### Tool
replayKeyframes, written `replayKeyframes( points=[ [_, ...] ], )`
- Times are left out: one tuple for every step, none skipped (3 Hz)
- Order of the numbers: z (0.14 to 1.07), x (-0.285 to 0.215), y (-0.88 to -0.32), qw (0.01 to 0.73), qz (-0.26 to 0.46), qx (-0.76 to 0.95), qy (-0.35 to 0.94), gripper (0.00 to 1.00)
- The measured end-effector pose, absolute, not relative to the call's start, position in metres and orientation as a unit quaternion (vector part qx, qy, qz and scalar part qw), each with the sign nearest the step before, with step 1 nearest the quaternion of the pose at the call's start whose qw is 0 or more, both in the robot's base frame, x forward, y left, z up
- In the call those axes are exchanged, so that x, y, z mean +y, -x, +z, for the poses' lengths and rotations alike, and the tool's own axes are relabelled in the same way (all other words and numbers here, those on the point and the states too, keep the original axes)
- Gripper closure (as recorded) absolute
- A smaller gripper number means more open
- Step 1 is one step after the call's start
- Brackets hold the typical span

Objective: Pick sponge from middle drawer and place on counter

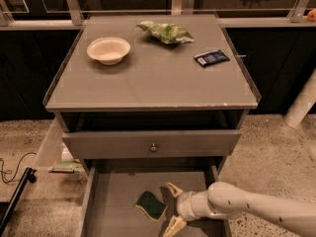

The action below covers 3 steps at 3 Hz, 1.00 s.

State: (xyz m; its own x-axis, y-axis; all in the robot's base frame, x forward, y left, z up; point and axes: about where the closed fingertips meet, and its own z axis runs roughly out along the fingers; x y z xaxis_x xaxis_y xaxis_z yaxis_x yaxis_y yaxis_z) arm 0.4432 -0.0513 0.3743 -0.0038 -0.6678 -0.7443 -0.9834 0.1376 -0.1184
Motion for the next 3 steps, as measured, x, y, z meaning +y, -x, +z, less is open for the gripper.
replayKeyframes(
  points=[
    [0.366,-0.047,-0.448,0.357,0.216,0.688,0.594,0.0],
    [0.355,-0.04,-0.454,0.376,0.202,0.712,0.557,0.0],
    [0.35,-0.031,-0.458,0.391,0.197,0.726,0.531,0.0]
  ],
)
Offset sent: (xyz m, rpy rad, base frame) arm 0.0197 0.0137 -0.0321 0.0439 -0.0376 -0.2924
